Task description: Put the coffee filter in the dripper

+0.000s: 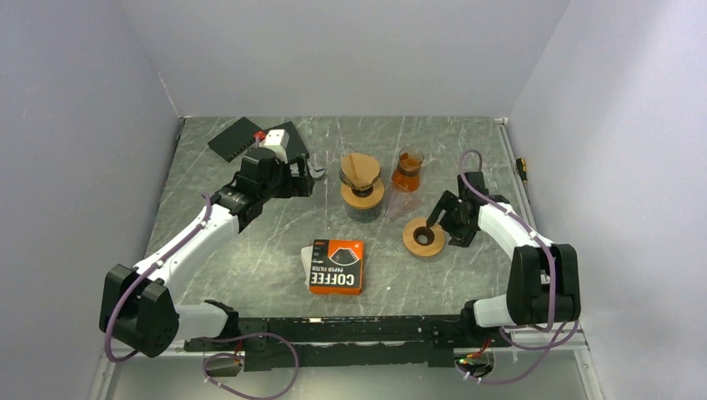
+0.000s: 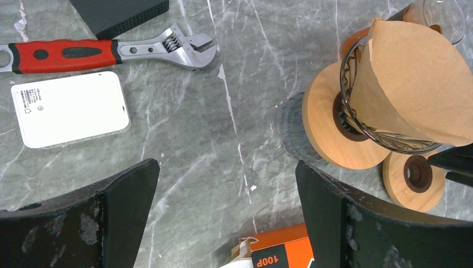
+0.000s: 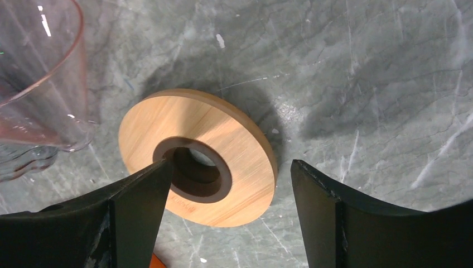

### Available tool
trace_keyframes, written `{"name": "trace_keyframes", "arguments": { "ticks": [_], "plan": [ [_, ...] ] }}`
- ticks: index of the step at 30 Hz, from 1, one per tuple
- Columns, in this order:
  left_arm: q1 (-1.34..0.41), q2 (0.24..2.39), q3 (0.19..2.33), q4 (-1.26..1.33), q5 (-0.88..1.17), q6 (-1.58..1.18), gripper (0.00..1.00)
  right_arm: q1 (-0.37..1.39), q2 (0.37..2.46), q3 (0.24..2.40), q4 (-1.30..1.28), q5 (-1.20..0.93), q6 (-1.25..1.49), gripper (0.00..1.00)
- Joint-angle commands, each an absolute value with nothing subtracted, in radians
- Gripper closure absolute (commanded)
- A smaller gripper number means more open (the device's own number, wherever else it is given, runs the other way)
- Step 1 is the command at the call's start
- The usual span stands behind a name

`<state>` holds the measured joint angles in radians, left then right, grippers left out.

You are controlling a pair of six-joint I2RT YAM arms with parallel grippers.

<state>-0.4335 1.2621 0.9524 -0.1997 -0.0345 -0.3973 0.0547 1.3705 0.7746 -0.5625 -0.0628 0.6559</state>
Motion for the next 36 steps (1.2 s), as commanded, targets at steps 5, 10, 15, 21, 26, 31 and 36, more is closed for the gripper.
{"name": "trace_keyframes", "arguments": {
  "ticks": [5,10,15,21,26,31,36],
  "plan": [
    [-0.434,1.256,0.959,-0.184,-0.066,-0.374,0.01,0.051,1.427,0.755,-0.536,-0.103,0.669,0.23],
    [-0.434,1.265,0.965,-0.187,-0.067,-0.37,0.01,0.05,1.452,0.749,-0.53,-0.112,0.668,0.28],
    [-0.434,1.263,0.964,-0.183,-0.066,-0.373,0.01,0.051,1.462,0.737,-0.517,-0.113,0.664,0.35],
    [-0.434,1.257,0.963,-0.187,-0.07,-0.37,0.01,0.05,1.491,0.728,-0.5,-0.115,0.66,0.39],
    [-0.434,1.25,0.965,-0.191,-0.075,-0.367,0.01,0.05,1.506,0.729,-0.493,-0.113,0.657,0.45],
    [-0.434,1.24,0.961,-0.186,-0.074,-0.37,0.01,0.049,1.517,0.733,-0.494,-0.111,0.651,0.5],
    [-0.434,1.232,0.961,-0.192,-0.075,-0.37,0.01,0.05,1.496,0.735,-0.502,-0.098,0.647,0.55]
  ]
}}
